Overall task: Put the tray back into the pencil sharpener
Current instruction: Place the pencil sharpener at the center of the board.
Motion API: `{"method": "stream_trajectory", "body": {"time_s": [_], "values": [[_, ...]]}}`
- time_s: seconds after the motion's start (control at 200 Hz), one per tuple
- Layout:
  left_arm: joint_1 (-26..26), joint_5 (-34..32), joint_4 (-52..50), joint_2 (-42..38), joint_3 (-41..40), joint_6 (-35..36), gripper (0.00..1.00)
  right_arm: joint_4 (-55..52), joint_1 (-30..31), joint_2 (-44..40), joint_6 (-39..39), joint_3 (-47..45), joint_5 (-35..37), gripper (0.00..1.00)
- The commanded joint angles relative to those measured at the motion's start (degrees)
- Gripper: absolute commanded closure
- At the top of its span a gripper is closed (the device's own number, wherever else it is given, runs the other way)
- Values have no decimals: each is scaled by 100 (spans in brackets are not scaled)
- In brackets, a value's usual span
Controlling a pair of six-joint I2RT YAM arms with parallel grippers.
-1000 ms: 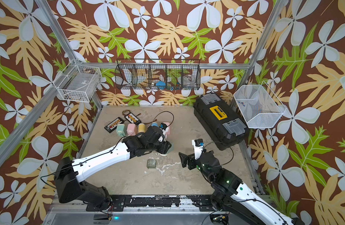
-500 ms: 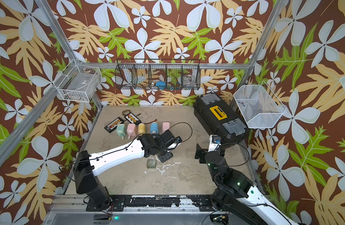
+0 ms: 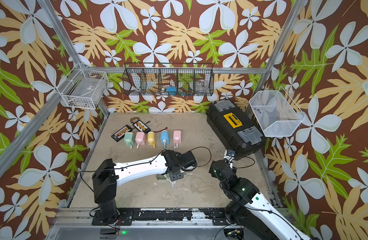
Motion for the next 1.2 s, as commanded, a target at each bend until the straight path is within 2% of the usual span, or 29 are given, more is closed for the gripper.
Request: {"method": "stream_trajectory", "body": {"time_s": [0.0,0.43,0.586,0.686,0.881,1.076,1.196], "values": [[-43,-247,-117,46,-30,157,100,122,-129,-73,360,-104,-657,23],[-211,-375,-93,580,-8,228,100,-31,-129,29,49,179,-453,23],[-254,-329,-60,742,44,210,93,-84,-129,3,-4,224,-393,22],[-272,-327,-45,850,74,193,85,-136,-129,-37,-13,246,-358,22],[-280,-340,5,932,120,184,57,-211,-133,-112,-22,273,-315,21],[-281,-394,35,923,167,158,36,-220,-129,-111,-39,298,-314,20],[-281,-439,67,876,194,175,30,-229,-133,-95,-53,317,-314,19]]}}
